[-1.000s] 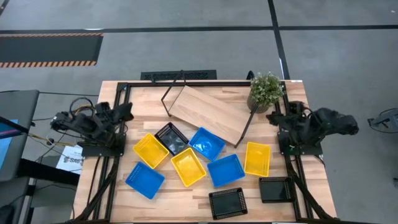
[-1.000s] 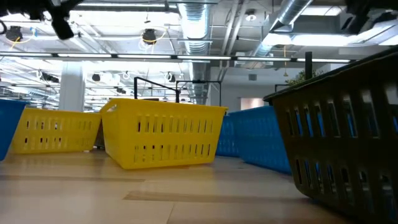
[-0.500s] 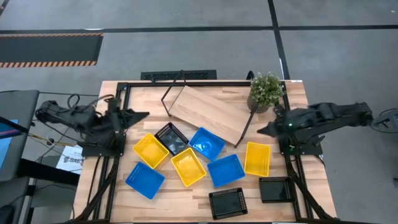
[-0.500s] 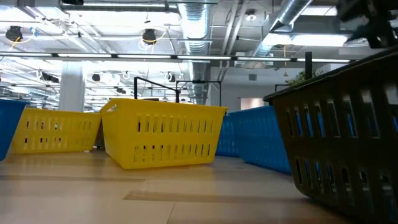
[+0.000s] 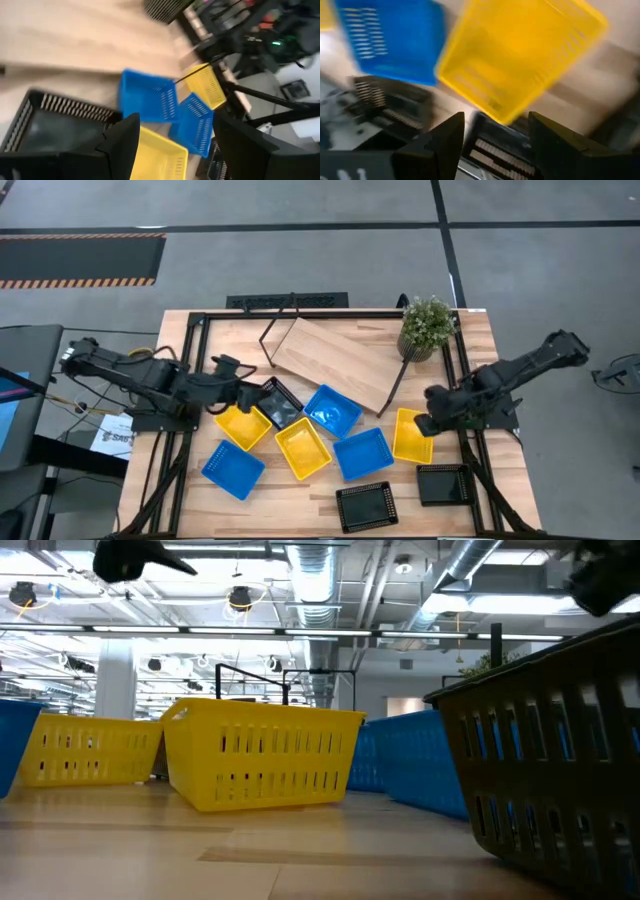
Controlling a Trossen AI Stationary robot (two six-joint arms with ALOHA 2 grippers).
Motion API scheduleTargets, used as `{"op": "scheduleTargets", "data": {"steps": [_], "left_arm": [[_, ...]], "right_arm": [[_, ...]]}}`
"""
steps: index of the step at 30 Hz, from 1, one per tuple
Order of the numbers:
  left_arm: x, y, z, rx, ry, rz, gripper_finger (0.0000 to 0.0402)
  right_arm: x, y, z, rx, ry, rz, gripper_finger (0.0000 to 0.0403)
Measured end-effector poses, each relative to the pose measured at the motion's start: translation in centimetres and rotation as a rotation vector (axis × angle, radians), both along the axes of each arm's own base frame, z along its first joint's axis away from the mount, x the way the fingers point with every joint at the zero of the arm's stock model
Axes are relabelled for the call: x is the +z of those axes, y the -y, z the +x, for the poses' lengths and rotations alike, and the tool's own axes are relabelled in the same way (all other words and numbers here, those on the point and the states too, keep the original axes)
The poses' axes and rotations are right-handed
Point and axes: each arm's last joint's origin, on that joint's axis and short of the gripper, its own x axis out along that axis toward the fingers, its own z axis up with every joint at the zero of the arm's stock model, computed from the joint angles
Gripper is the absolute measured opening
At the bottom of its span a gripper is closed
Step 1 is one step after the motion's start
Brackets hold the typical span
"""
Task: Stack baskets on shelf by color
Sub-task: Put the right yellow bin on the shelf
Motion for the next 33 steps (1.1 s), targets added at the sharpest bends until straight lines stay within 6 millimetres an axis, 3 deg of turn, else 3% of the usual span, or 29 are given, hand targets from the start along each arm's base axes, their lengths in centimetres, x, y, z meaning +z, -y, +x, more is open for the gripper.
{"op": "scheduleTargets", "data": {"steps": [8,12,18,28,33], "left_arm": [[0.5,-1.2,0.7,0.05,0.064,-0.088,0.0238],[1.0,-1.9,1.0,0.072,0.121,-0.083,0.0238],[1.6,-2.8,1.3,0.056,0.173,-0.076,0.0238],[2.2,-4.1,1.5,0.161,0.213,0.07,0.0238],[2.4,-4.7,1.6,0.189,0.24,0.053,0.0238]], "right_arm": [[-1.8,-1.7,-0.5,-0.175,-0.181,-0.202,0.0244],[-3.7,-2.2,-0.5,-0.234,-0.24,-0.253,0.0244],[-5.8,-3.0,-0.1,-0.302,-0.222,-0.208,0.0244],[-7.0,-2.8,-0.6,-0.355,-0.265,-0.203,0.0244],[-7.7,-2.6,-0.9,-0.389,-0.281,-0.207,0.0231]]}}
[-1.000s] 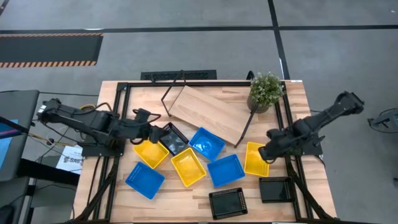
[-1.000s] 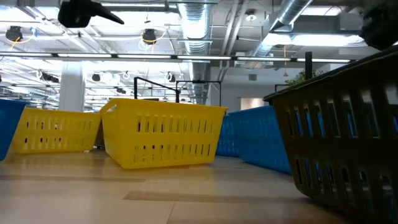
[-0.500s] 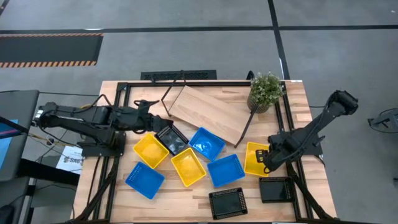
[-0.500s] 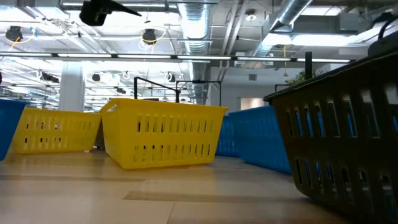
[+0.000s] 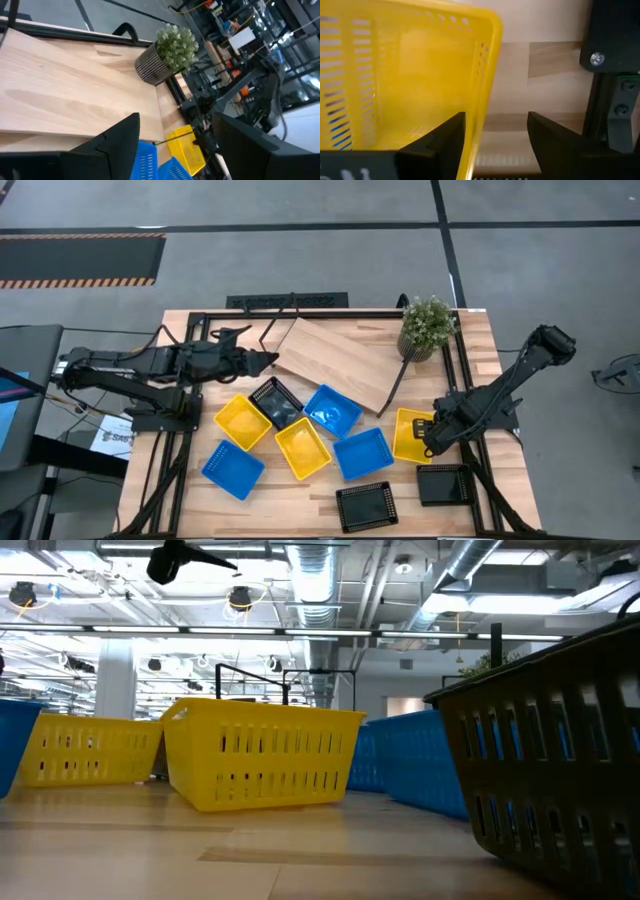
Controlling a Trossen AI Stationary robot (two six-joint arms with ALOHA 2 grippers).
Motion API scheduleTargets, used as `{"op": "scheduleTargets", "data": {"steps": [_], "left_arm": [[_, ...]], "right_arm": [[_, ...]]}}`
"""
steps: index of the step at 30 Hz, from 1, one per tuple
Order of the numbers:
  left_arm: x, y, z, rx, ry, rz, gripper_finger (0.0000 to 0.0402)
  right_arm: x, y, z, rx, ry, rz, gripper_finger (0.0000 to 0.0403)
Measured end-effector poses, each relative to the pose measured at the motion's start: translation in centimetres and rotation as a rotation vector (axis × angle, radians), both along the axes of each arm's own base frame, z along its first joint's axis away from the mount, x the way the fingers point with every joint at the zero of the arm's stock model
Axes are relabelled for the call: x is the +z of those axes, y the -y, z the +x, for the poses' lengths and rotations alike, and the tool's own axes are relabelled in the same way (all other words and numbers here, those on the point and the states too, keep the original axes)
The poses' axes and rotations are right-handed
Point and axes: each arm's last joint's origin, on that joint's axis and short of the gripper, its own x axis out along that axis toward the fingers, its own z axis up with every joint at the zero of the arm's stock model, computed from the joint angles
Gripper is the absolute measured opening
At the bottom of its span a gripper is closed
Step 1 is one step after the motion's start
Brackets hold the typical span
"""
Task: Stack baskets on shelf by color
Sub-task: Put the right yellow bin on the shelf
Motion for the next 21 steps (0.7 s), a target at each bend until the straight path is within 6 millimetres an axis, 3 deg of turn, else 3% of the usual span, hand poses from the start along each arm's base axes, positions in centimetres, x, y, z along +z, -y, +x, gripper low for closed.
{"op": "scheduleTargets", "data": {"steps": [6,14,21], "left_arm": [[0.5,-0.6,0.2,0.005,0.06,-0.01,0.0238],[0.6,-1.1,0.2,0.011,0.035,0.058,0.0238],[0.6,-2.2,0.0,0.067,0.038,0.06,0.0238]], "right_arm": [[-0.7,0.2,-0.1,-0.02,-0.004,-0.002,0.017],[-1.4,0.5,-0.4,-0.041,-0.012,-0.007,0.0019],[-0.2,0.6,-0.7,-0.07,0.047,0.041,0.0013]]}}
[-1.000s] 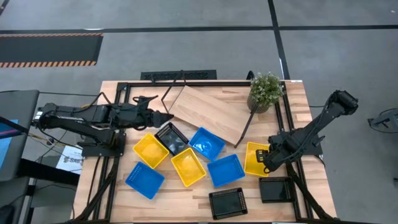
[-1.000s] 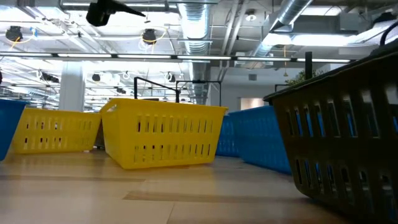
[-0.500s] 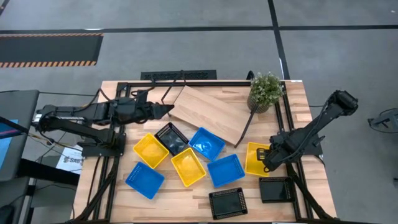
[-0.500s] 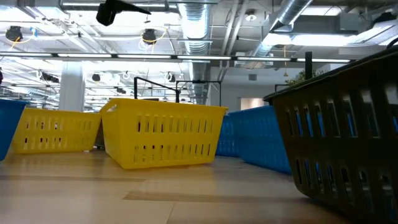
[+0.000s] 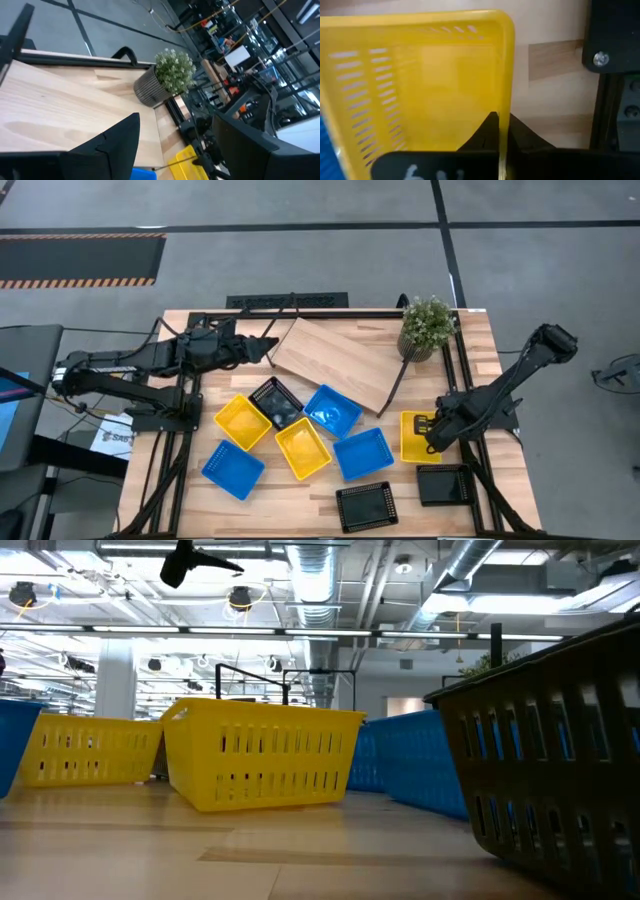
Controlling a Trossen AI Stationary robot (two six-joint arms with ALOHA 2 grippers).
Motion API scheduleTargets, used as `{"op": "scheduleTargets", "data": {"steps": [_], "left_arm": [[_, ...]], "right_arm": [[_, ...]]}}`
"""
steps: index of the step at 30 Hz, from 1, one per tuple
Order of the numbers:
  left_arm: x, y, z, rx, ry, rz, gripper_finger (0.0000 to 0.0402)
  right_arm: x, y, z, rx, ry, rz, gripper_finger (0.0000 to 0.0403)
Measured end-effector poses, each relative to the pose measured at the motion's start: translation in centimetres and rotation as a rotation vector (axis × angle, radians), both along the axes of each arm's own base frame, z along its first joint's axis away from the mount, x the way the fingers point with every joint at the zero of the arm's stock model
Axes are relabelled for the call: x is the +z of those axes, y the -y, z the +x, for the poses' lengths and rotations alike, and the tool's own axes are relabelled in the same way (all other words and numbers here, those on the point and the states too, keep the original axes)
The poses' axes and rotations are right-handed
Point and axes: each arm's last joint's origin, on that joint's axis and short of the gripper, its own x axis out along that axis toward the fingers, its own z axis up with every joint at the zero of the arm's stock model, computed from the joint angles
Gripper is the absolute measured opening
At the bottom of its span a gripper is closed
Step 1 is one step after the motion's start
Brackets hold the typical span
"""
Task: Stack baskets on shelf by color
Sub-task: Put the right yellow bin on the shelf
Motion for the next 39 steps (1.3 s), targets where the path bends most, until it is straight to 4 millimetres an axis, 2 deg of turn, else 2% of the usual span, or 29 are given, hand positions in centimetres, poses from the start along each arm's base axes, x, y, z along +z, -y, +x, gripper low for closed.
{"op": "scheduleTargets", "data": {"steps": [5,10,16,22,26,30,34,39], "left_arm": [[0.0,-0.6,0.0,-0.01,0.001,-0.012,0.0238],[0.0,-1.0,0.0,-0.061,-0.009,-0.002,0.0238],[0.6,-1.9,-0.6,-0.02,0.041,0.016,0.0238],[1.7,-2.1,-1.9,-0.064,0.097,0.047,0.0238],[2.2,-2.0,-3.0,-0.072,0.099,0.097,0.0238],[2.7,-2.3,-4.0,-0.017,0.126,0.121,0.0238],[3.0,-2.4,-4.9,0.008,0.143,0.129,0.0238],[3.0,-2.2,-5.4,-0.003,0.128,0.146,0.0238]], "right_arm": [[3.3,0.3,-0.2,-0.003,0.061,-0.009,0.0011],[7.9,0.4,-0.1,0.036,0.142,-0.005,0.0007],[14.2,0.0,1.0,0.132,0.338,0.035,0.0006],[19.6,-0.2,2.6,0.158,0.507,0.047,0.0006],[22.6,0.5,5.5,0.142,0.676,-0.079,0.0008],[24.0,3.0,10.0,0.143,0.744,-0.267,0.0007],[23.9,6.7,15.3,0.179,0.741,-0.435,0.0011],[21.9,11.9,21.1,0.169,0.679,-0.563,0.0011]]}}
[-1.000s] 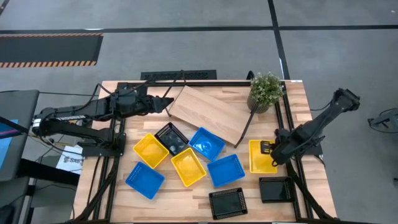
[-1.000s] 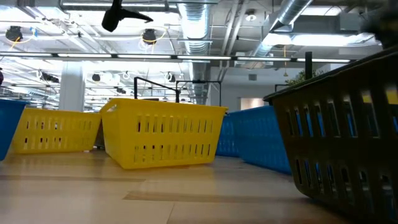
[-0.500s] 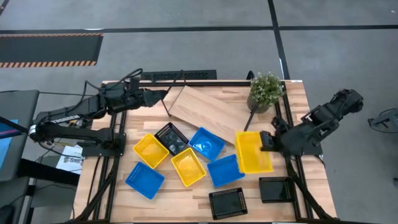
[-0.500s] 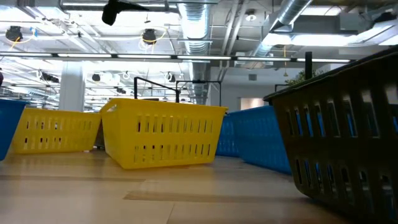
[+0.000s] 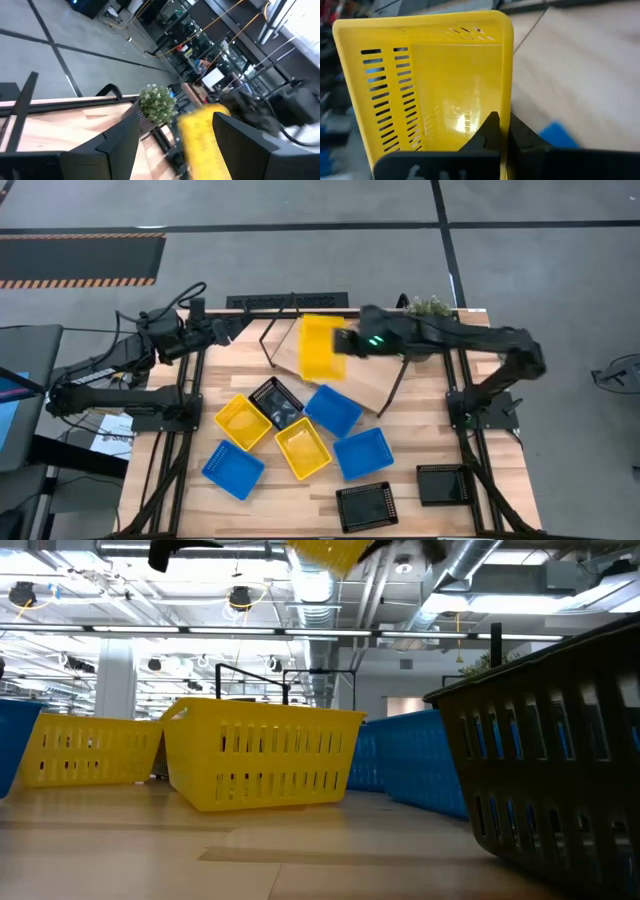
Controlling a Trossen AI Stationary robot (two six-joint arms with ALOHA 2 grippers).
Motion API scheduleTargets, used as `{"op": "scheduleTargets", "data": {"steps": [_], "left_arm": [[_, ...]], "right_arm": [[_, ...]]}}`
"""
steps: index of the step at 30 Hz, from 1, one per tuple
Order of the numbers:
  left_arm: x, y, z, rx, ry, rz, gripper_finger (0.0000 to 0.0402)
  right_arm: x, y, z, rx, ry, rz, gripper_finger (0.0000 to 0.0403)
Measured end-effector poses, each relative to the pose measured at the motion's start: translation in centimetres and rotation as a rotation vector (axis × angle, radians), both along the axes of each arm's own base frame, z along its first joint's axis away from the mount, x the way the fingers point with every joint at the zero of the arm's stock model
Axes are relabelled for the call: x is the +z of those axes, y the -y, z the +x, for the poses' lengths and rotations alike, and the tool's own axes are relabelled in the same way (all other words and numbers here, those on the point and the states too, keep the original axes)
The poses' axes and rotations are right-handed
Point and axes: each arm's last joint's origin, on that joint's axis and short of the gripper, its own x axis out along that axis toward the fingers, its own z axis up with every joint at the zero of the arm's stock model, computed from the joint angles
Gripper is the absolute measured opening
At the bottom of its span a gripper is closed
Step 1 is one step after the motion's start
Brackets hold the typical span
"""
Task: Stack baskets on shelf by color
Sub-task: Put the right yellow bin on the shelf
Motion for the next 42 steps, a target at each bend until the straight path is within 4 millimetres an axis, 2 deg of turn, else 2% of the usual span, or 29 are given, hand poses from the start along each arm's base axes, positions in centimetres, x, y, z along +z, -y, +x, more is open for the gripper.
{"op": "scheduleTargets", "data": {"steps": [4,8,14,21,24,33,42], "left_arm": [[-0.2,0.1,-0.2,-0.007,-0.025,-0.014,0.0238],[-0.4,0.2,-0.4,-0.007,-0.044,-0.024,0.0238],[-0.7,0.2,-0.4,-0.002,-0.053,-0.059,0.0238],[-0.7,0.1,-0.4,0.018,-0.043,-0.075,0.0238],[-0.7,0.1,-0.4,0.029,-0.037,-0.086,0.0238],[-0.6,0.0,-0.4,0.037,-0.017,-0.107,0.0238],[-0.6,0.0,-0.4,0.039,-0.015,-0.11,0.0238]], "right_arm": [[-3.5,3.6,3.7,-0.086,-0.052,0.007,0.0013],[-7.6,5.9,6.1,-0.18,-0.114,0.104,0.0022],[-12.6,7.5,8.7,-0.267,-0.155,0.201,0.002],[-16.0,9.1,9.8,-0.38,-0.174,0.29,0.0029],[-16.6,9.8,9.6,-0.424,-0.187,0.314,0.0037],[-16.5,11.9,8.6,-0.499,-0.192,0.301,0.0039],[-17.0,11.9,8.3,-0.503,-0.227,0.311,0.0062]]}}
